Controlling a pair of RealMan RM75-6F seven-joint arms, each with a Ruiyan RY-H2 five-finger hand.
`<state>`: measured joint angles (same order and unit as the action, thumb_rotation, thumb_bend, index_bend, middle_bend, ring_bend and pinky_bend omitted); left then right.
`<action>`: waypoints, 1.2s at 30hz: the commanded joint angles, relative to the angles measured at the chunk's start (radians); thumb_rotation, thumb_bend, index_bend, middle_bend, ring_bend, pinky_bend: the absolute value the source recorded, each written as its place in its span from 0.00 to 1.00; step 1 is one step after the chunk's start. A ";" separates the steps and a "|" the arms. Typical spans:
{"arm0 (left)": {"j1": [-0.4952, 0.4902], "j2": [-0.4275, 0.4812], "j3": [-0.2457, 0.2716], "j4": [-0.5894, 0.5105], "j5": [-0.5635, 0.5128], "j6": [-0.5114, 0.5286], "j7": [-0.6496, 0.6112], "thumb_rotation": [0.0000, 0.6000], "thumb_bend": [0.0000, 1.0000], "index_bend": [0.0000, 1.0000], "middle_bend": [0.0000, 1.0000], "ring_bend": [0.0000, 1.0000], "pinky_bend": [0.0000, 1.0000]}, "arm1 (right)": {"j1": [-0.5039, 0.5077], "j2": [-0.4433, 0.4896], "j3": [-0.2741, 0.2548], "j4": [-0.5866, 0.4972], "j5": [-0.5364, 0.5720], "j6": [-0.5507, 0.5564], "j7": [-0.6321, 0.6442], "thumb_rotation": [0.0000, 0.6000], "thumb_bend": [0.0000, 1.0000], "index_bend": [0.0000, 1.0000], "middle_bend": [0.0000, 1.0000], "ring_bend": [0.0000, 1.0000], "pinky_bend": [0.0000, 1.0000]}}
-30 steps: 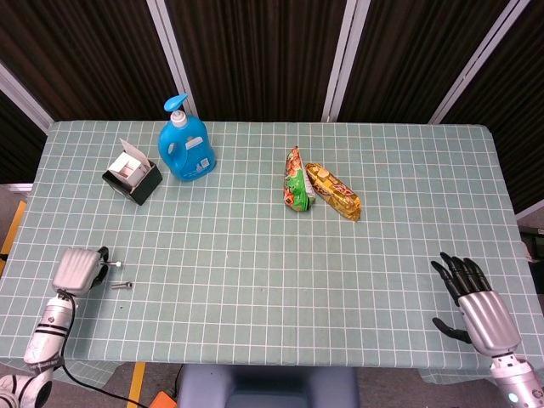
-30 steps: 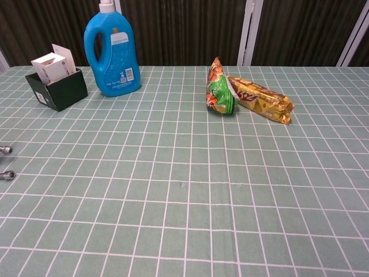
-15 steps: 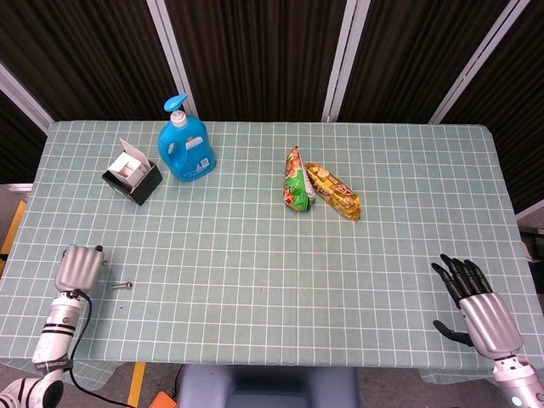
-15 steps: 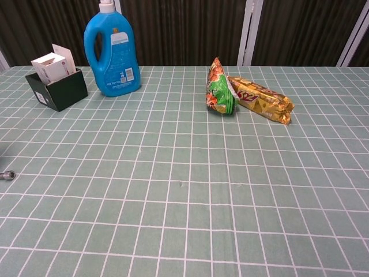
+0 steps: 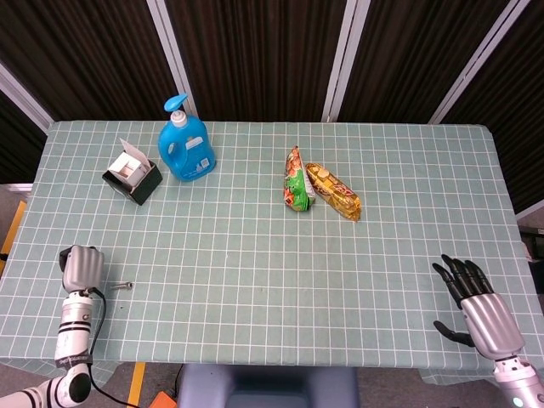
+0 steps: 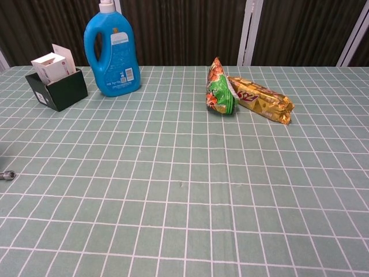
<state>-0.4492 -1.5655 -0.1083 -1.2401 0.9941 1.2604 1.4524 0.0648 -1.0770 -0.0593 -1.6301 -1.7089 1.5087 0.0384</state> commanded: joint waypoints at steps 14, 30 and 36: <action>-0.026 -0.065 0.046 0.078 -0.017 -0.007 -0.001 1.00 0.43 0.39 1.00 1.00 1.00 | 0.007 0.014 -0.006 -0.016 0.013 -0.030 0.014 1.00 0.27 0.00 0.00 0.00 0.00; 0.071 0.136 0.179 -0.343 0.240 0.163 -0.273 1.00 0.43 0.30 1.00 1.00 1.00 | 0.007 0.011 -0.008 -0.015 0.008 -0.031 0.009 1.00 0.27 0.00 0.00 0.00 0.00; 0.095 0.185 0.187 -0.324 0.295 0.035 -0.852 1.00 0.41 0.39 1.00 1.00 1.00 | 0.008 0.017 -0.011 -0.016 -0.001 -0.028 0.026 1.00 0.27 0.00 0.00 0.00 0.00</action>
<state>-0.3897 -1.4451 0.0515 -1.5597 1.2180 1.3720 1.0080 0.0724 -1.0604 -0.0704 -1.6457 -1.7089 1.4799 0.0642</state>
